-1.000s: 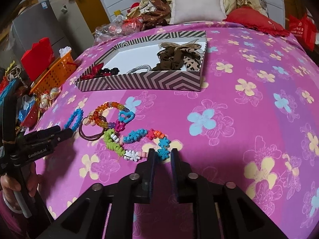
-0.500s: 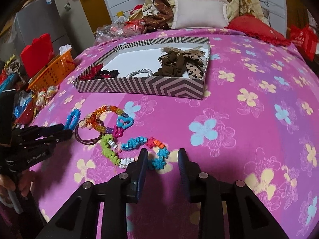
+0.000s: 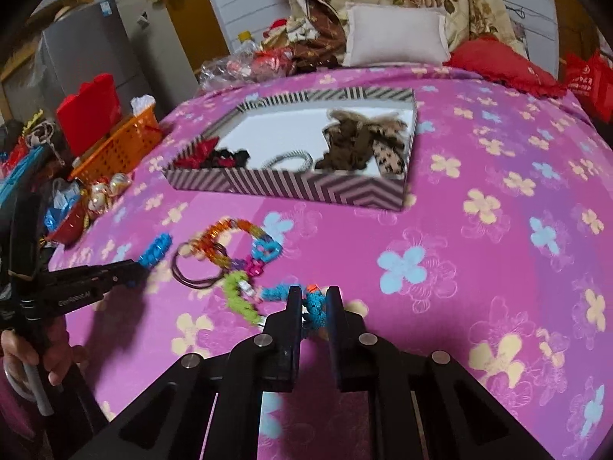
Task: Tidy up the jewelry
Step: 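Grasp the blue beaded bracelet with left tool while right tool grasps the flower hair tie, then carry the blue bracelet with left tool while right tool carries the hair tie to the tray, then open both tools to release the bracelet and hair tie in the tray, then move both tools back toward the remaining orange bracelet and brown elastic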
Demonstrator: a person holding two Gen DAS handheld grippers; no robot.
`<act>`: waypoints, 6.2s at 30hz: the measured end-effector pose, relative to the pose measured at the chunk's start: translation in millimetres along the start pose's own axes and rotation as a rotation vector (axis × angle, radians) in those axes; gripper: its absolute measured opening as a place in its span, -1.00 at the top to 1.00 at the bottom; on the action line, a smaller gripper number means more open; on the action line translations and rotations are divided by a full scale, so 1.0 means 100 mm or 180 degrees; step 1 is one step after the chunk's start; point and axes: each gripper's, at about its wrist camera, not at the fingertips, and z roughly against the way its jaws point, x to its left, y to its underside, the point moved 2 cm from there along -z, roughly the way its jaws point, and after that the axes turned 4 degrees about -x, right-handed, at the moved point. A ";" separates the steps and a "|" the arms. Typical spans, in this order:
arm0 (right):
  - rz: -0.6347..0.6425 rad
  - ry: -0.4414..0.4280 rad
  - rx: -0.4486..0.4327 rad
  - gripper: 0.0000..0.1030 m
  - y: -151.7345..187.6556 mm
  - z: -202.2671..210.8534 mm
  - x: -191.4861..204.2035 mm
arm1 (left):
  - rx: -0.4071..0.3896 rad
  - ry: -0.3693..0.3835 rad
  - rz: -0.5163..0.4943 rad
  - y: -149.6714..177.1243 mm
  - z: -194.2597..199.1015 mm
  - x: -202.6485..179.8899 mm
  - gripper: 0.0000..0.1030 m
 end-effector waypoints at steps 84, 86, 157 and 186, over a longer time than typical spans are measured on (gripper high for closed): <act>0.0371 -0.0136 -0.0249 0.77 -1.76 -0.71 0.35 | -0.0260 -0.0066 -0.0131 -1.77 -0.33 -0.44 0.72; 0.0351 -0.0143 -0.0211 0.77 -1.77 -0.82 0.34 | -0.0230 -0.0136 -0.0159 -1.77 -0.44 -0.43 0.72; 0.0037 0.0138 -0.0042 -0.09 -0.25 0.10 0.40 | -0.0468 -0.0637 -0.0016 -0.18 0.48 -0.47 -0.03; 0.0104 0.0176 0.0026 -0.24 -0.15 0.11 0.47 | -0.0490 -0.0727 -0.0043 -0.02 0.53 -0.50 -0.03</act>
